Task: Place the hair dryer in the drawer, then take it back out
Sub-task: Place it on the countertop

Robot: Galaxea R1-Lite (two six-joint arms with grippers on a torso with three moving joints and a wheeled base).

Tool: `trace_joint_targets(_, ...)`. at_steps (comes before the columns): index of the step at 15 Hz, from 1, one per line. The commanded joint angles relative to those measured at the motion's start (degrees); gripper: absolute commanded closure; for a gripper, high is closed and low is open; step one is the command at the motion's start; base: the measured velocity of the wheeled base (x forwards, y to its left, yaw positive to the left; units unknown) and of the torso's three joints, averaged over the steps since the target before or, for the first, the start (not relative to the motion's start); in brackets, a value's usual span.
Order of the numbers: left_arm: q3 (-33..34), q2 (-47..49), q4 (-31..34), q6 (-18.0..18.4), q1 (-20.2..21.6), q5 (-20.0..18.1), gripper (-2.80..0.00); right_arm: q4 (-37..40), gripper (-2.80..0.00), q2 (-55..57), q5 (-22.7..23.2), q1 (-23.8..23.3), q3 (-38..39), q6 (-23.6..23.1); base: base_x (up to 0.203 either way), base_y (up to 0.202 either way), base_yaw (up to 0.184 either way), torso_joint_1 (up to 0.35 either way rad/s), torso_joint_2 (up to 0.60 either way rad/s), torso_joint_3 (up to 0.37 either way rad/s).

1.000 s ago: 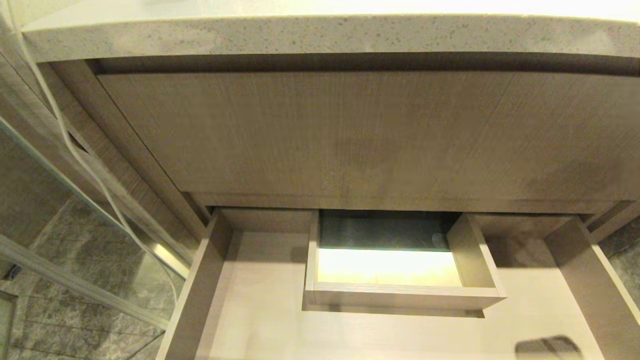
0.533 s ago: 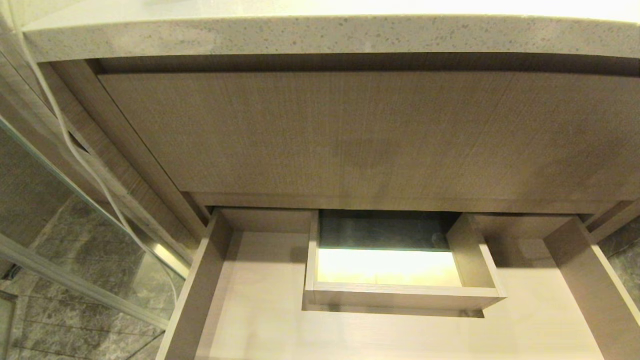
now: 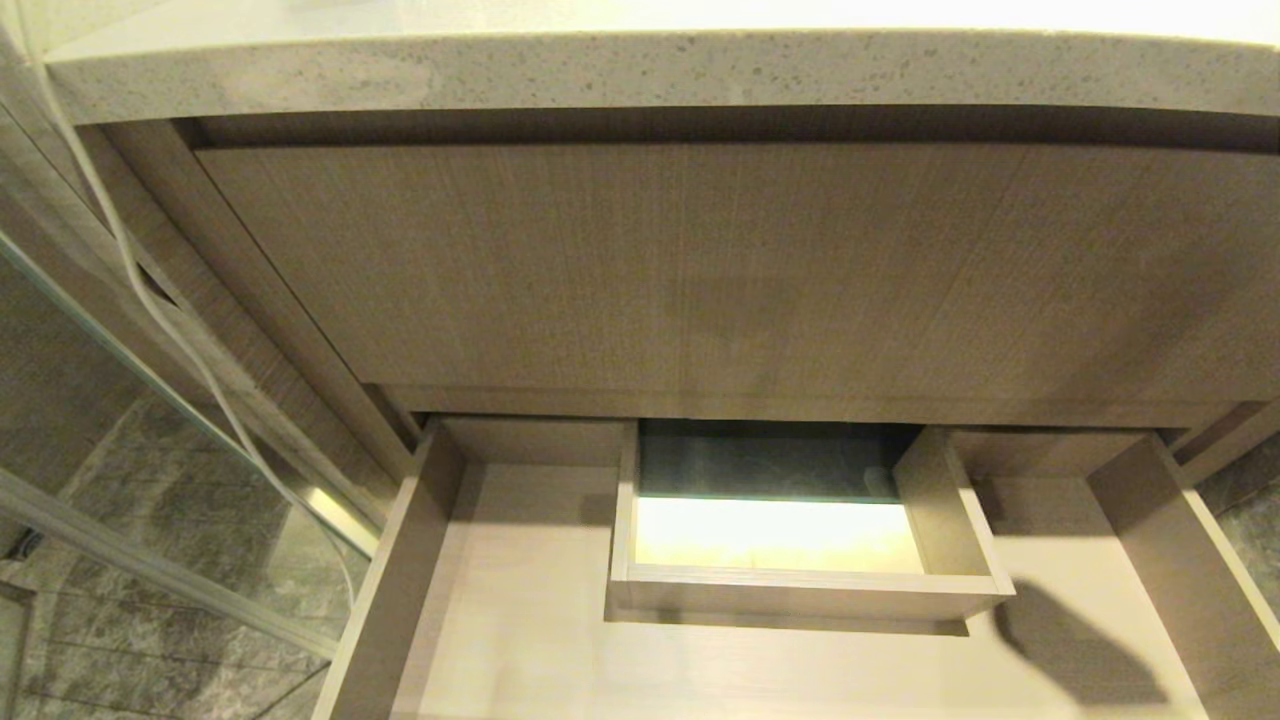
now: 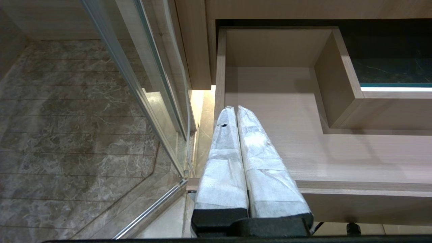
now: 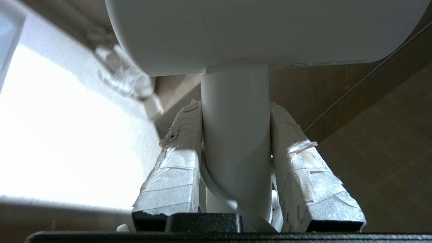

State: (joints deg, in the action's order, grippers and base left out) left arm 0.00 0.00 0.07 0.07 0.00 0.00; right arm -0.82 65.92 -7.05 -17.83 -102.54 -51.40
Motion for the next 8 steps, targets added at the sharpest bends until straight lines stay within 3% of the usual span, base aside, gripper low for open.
trace_joint_targets(1, 0.0, 0.0, 0.0, 0.0, 0.0, 0.0, 0.0, -5.4, 0.0, 13.1, 0.1, 2.4, -8.2, -1.0, 0.0, 0.0, 0.0, 0.0, 0.0, 0.0)
trace_joint_targets(8, 0.0, 0.0, 0.0, 0.0, 0.0, 0.0, 0.0, -19.7, 0.0, 24.0, 3.1, 8.1, -8.7, -3.0, 0.0, 0.0, 0.0, 0.0, 0.0, 0.0)
